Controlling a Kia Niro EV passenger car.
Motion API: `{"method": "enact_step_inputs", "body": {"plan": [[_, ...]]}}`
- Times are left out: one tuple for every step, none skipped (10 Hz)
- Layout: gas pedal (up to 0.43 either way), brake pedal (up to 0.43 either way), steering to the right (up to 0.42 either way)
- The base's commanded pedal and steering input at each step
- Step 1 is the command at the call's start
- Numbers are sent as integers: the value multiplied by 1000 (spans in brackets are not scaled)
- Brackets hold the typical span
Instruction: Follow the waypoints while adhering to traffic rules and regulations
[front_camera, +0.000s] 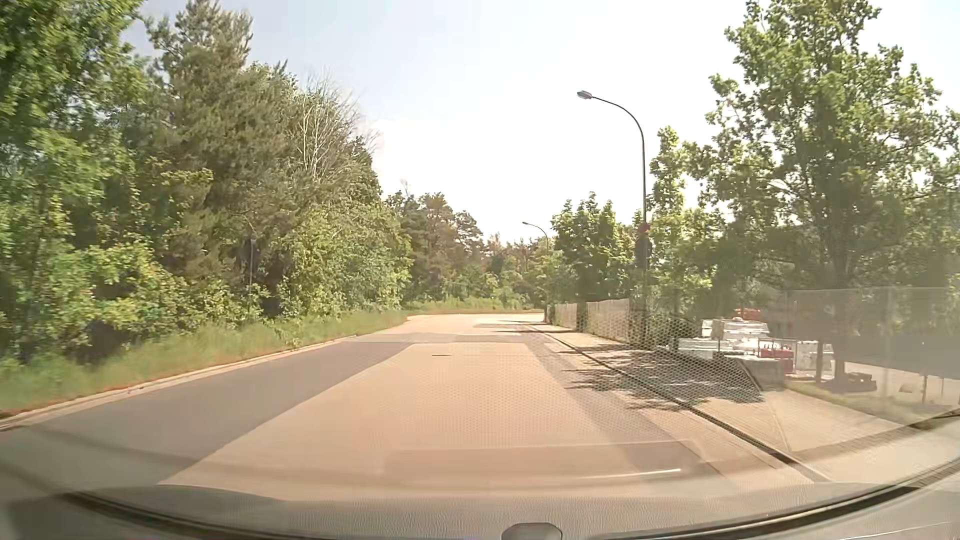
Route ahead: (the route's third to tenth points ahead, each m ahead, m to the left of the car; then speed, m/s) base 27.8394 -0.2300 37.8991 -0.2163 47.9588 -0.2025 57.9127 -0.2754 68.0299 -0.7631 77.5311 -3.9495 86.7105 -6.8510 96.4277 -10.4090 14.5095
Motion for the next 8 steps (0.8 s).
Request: {"method": "enact_step_inputs", "body": {"plan": [[98, 0, 0], [98, 0, 0], [110, 0, 0], [130, 0, 0], [130, 0, 0], [130, 0, -1], [130, 0, -2], [130, 0, -1]]}}
